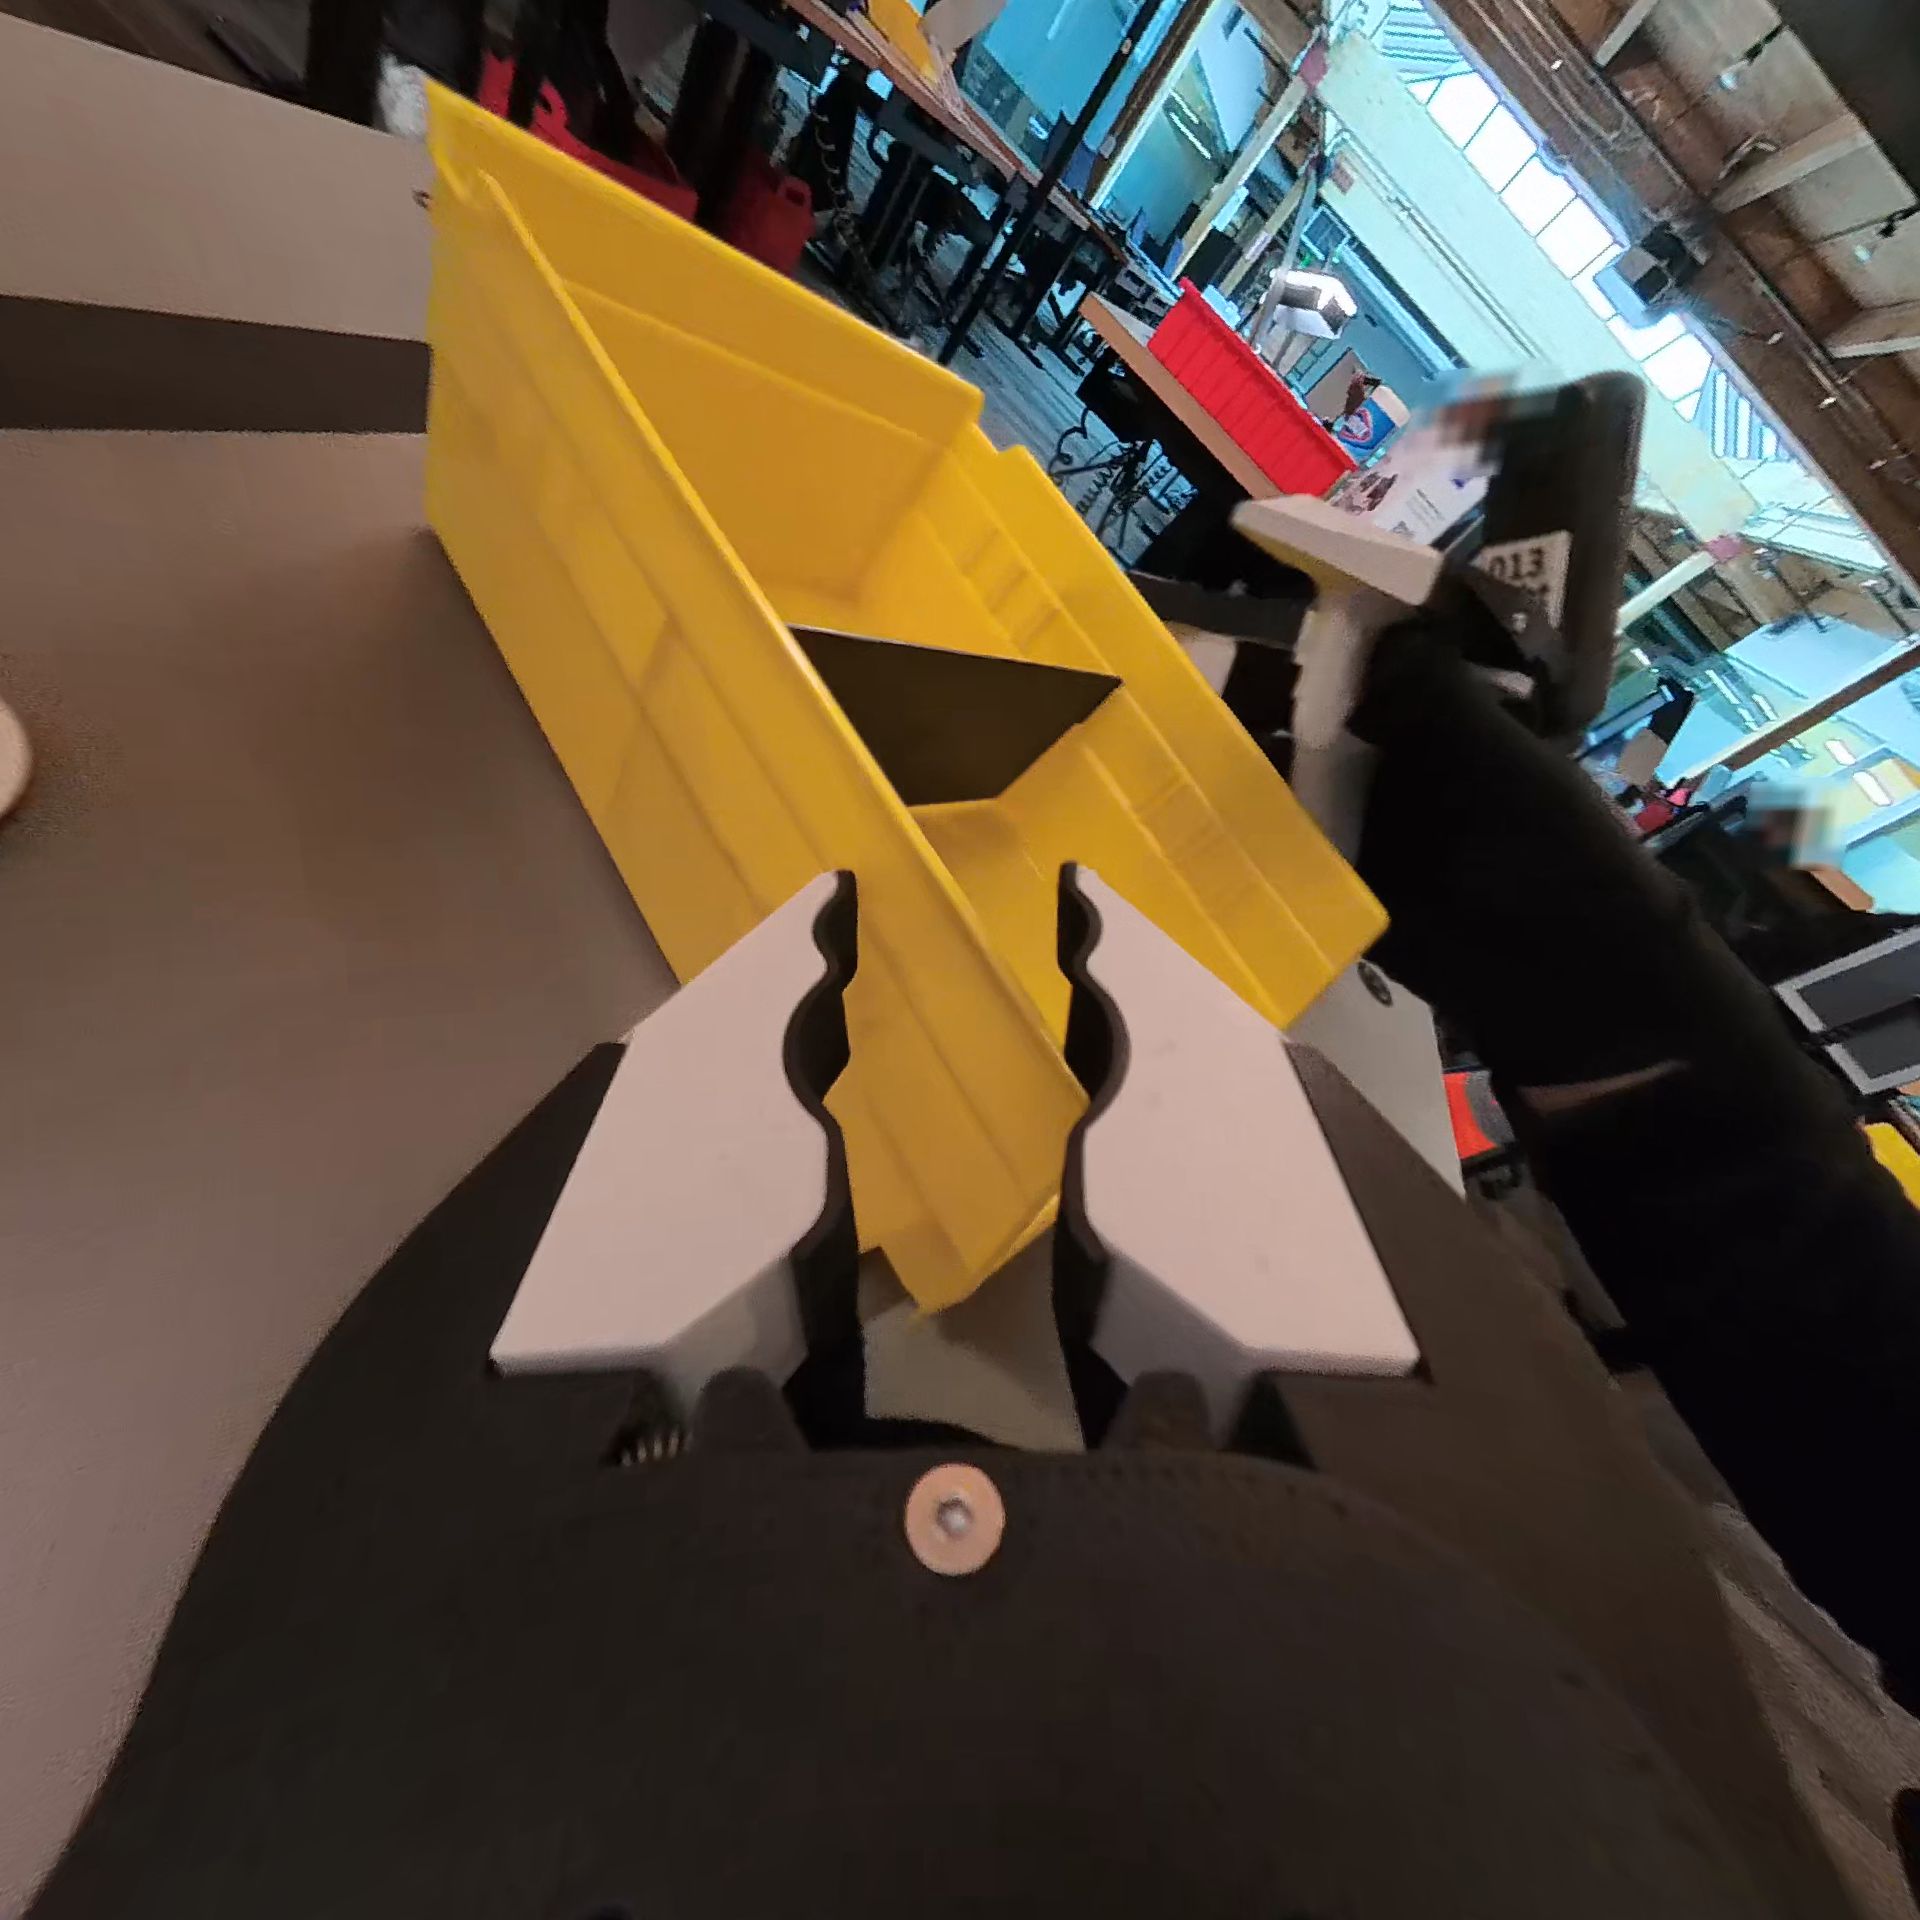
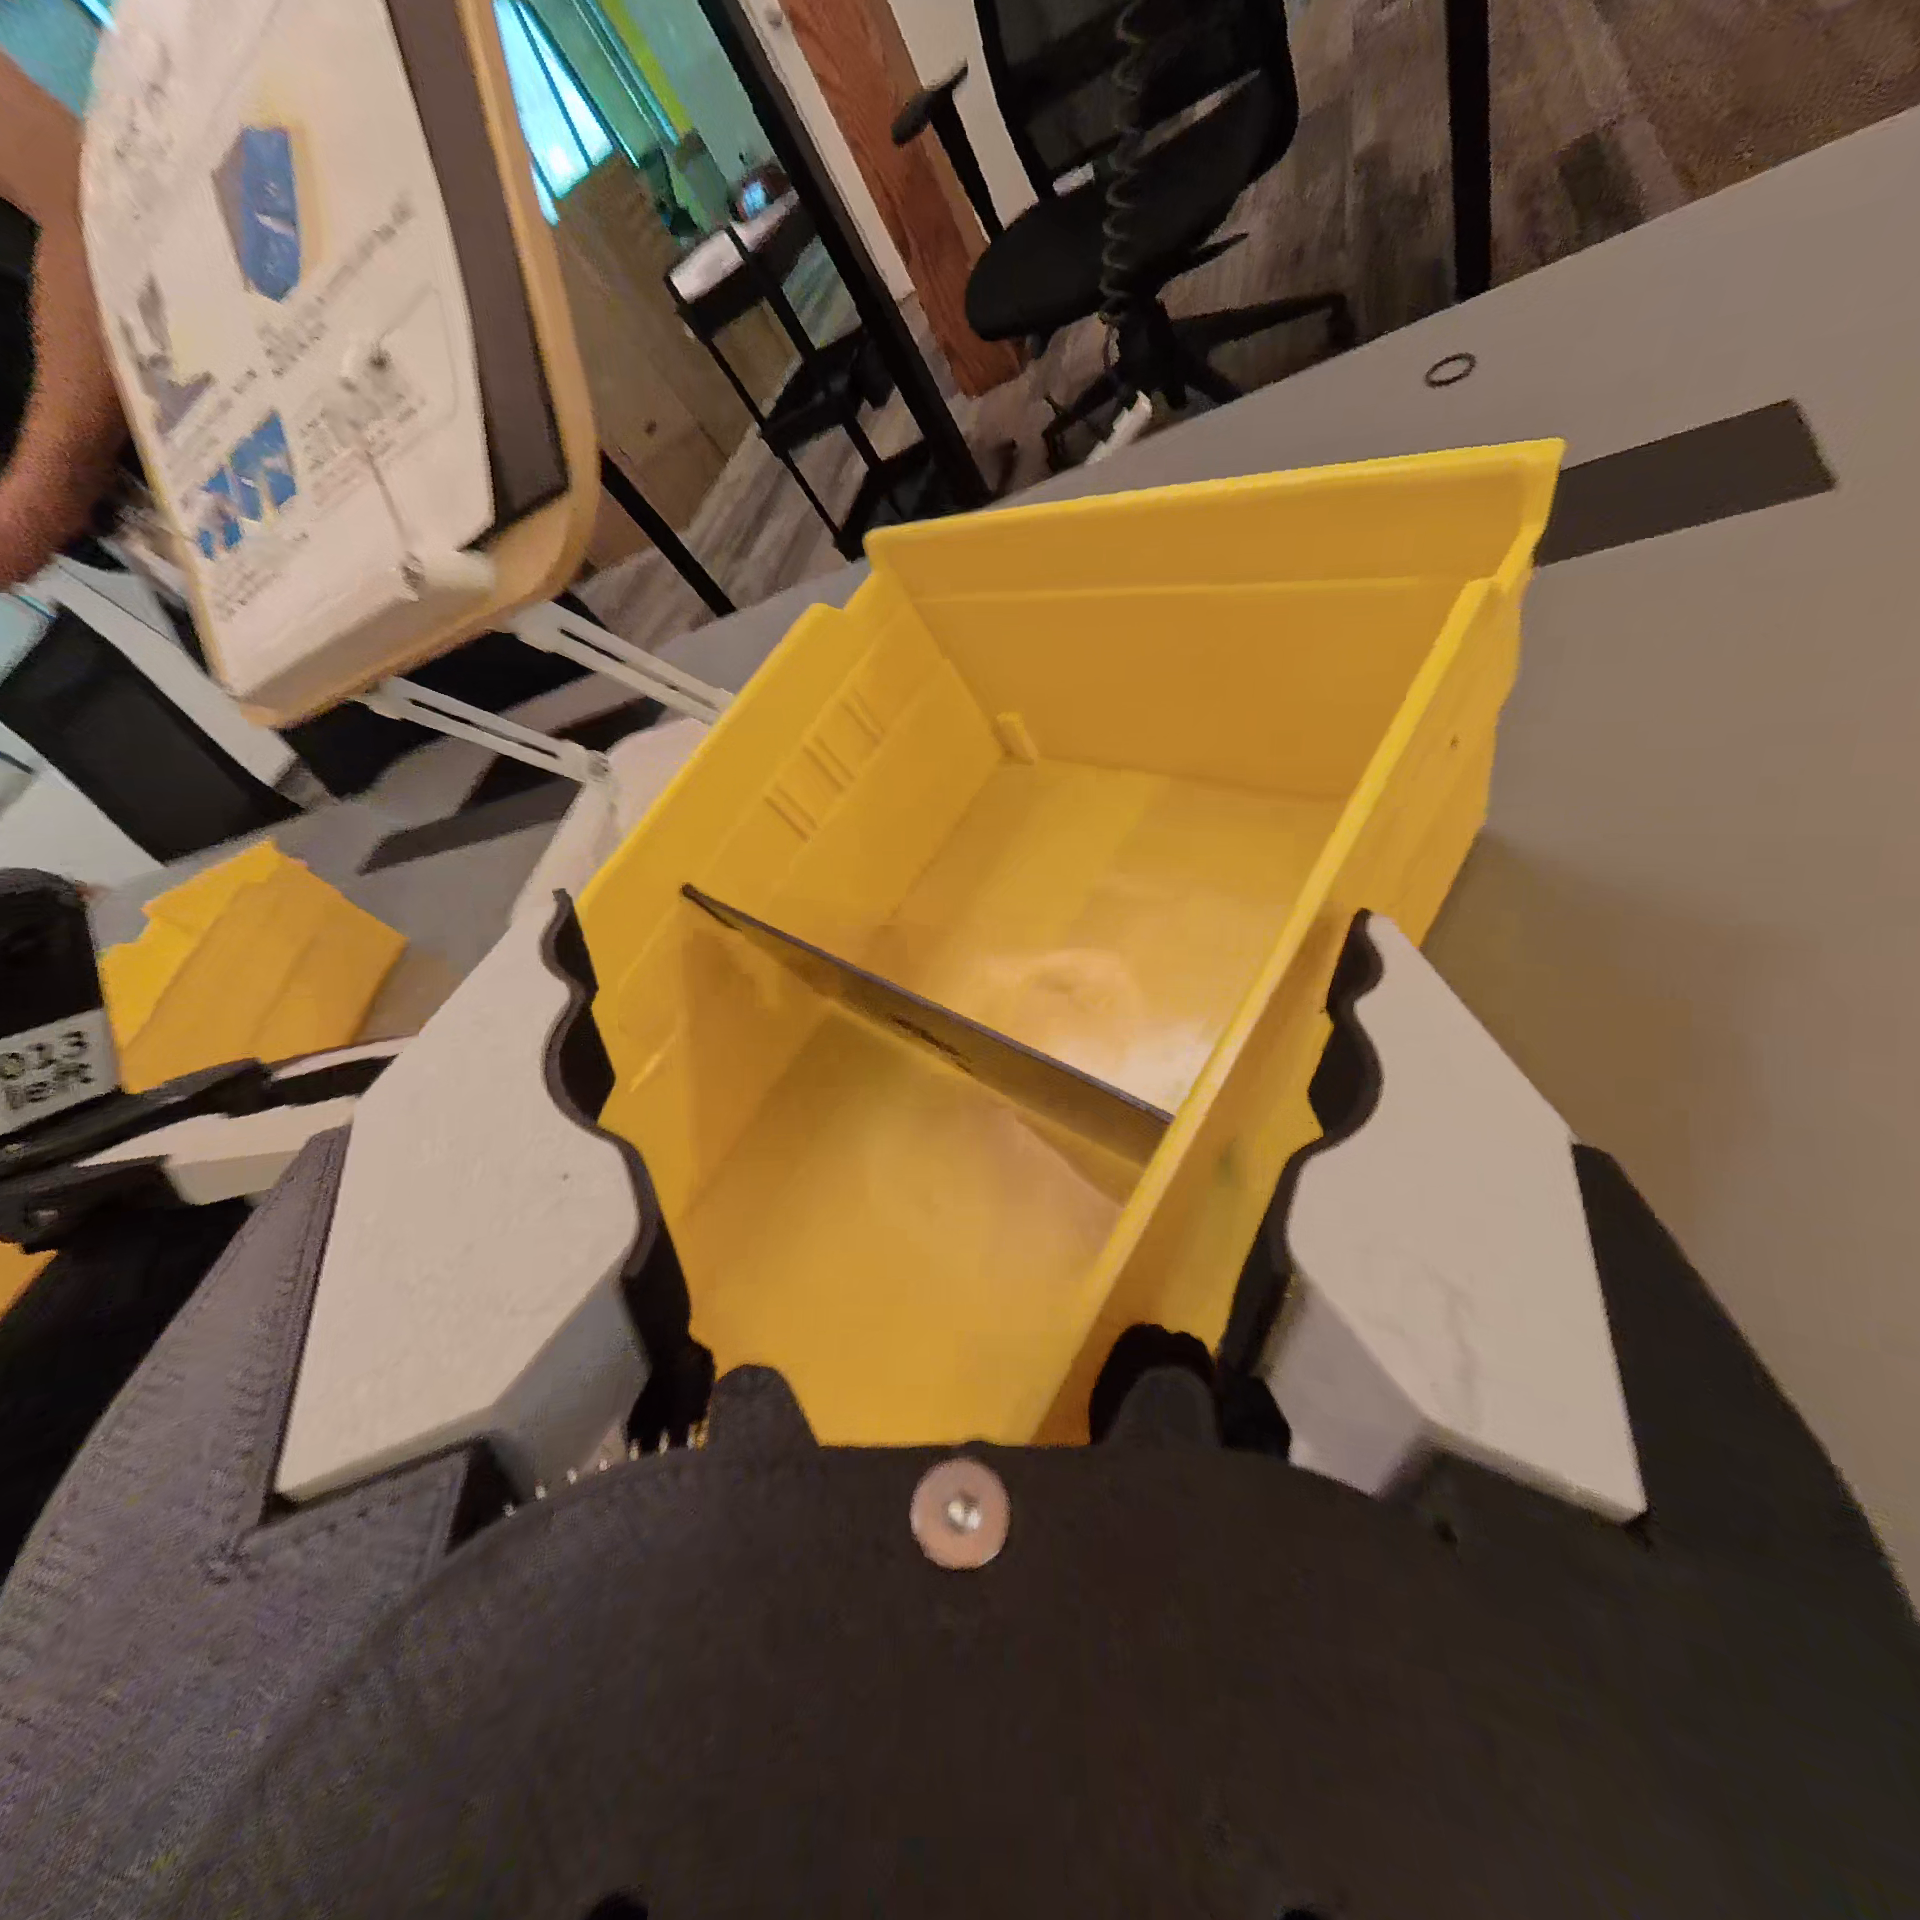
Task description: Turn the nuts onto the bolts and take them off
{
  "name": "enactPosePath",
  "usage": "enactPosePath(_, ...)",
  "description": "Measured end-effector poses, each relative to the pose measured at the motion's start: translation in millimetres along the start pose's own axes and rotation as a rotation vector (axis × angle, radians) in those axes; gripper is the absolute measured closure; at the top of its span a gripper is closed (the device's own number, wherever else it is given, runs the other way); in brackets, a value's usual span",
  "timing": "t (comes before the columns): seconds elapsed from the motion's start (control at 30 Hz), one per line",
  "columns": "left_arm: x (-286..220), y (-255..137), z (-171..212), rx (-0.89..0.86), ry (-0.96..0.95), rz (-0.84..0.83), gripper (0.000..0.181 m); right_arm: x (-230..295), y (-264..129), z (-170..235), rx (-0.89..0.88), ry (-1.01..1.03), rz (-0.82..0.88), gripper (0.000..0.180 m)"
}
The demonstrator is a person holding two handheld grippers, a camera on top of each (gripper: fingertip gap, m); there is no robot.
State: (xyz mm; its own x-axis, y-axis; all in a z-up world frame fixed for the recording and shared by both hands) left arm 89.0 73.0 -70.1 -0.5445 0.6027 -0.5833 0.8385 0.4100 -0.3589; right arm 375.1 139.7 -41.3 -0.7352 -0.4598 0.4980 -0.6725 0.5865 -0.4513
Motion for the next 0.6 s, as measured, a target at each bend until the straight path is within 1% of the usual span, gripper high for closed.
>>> enactPosePath(0.2, -5, 21, -1, 0.006, -0.064, 0.058, 0.149, -28, 11, -27, 0.135, -0.098, 0.069, 0.052)
enactPosePath(0.27, -4, 27, -1, 0.001, -0.082, 0.079, 0.152, -37, 15, -35, 0.166, -0.114, 0.058, 0.055)
enactPosePath(0.6, -2, 53, -11, -0.025, -0.148, 0.125, 0.151, -73, 41, -68, 0.22, -0.201, 0.001, 0.062)
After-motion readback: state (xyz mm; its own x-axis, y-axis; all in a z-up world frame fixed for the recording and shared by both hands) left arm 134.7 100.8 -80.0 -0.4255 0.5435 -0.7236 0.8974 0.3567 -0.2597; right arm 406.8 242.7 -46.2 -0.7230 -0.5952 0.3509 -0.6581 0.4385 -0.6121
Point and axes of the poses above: each gripper's, where its closed fingertips meet, y out along the fingers, z out of its underside, x = y × z across the jaws, the point moved 10 cm from there along -y, back along the fingers, and after that the axes turned 11 degrees about x, right-handed, at the moved point
